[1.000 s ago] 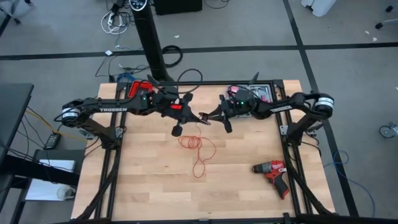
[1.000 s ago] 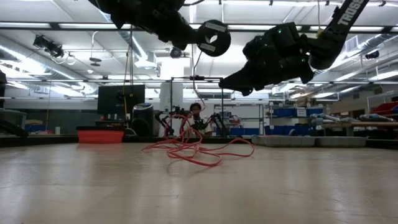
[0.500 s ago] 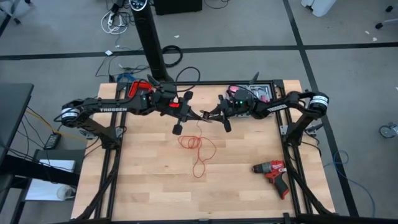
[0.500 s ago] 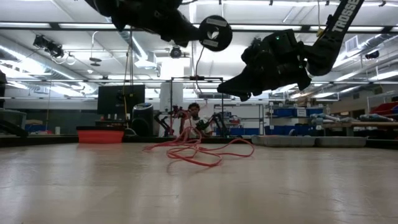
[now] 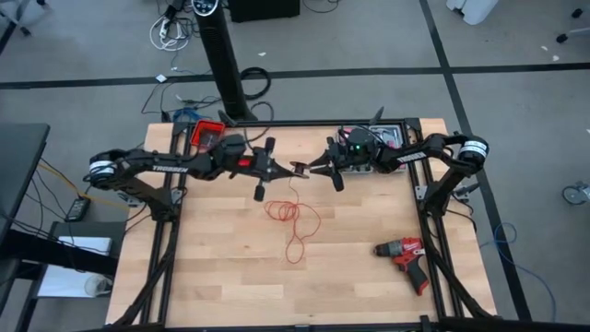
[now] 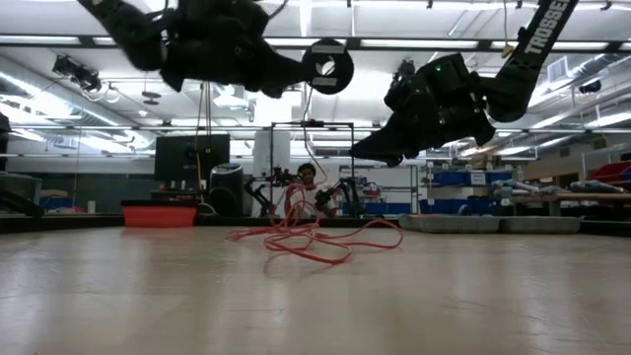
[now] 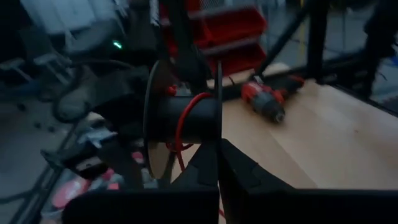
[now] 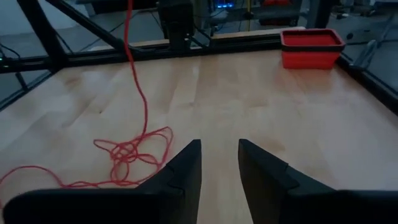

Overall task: Coil cords
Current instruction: Coil the red wire onto the black spool

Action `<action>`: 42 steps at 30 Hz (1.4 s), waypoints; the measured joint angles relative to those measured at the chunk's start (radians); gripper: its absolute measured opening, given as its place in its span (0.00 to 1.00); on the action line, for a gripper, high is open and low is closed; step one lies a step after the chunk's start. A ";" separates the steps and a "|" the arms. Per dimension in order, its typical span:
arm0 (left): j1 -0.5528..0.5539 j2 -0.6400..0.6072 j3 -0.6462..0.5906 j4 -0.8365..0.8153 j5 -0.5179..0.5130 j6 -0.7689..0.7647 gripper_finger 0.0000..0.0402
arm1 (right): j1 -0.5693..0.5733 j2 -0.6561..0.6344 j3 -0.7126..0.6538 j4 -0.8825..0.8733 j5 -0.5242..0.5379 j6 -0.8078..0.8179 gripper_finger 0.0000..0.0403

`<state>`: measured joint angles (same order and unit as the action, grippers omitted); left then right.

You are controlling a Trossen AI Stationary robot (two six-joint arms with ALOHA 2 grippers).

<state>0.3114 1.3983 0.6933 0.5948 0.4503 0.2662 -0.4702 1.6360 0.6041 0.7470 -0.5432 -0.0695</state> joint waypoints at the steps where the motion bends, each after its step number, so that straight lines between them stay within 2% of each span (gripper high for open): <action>1: 0.008 0.000 -0.021 0.063 -0.001 -0.009 0.00 | 0.000 0.000 0.000 0.009 0.004 -0.002 0.26; 4: 0.041 -0.001 -0.059 0.221 -0.023 -0.026 0.00 | 0.016 0.000 0.000 0.068 0.067 -0.003 0.27; 7: 0.069 -0.001 -0.052 0.290 -0.035 -0.041 0.00 | 0.032 0.000 0.015 0.107 0.144 -0.003 0.27; 14: 0.071 -0.001 -0.037 0.369 -0.107 -0.038 0.00 | 0.037 0.021 0.085 0.105 0.156 0.067 0.27; 21: 0.068 0.000 -0.035 0.381 -0.165 -0.031 0.00 | 0.086 0.097 0.137 0.104 0.088 0.143 0.27; 26: 0.068 0.000 -0.035 0.371 -0.168 -0.031 0.00 | 0.101 0.112 0.149 0.113 0.066 0.248 0.27; 31: 0.068 0.000 -0.035 0.358 -0.168 -0.022 0.00 | 0.112 0.112 0.149 0.114 0.038 0.288 0.27; 42: 0.068 0.000 -0.035 0.356 -0.177 -0.009 0.00 | 0.140 0.131 0.148 0.142 0.125 0.278 0.25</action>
<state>0.3790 1.3979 0.6582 0.9510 0.2737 0.2573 -0.3298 1.7672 0.7525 0.8890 -0.4180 0.2085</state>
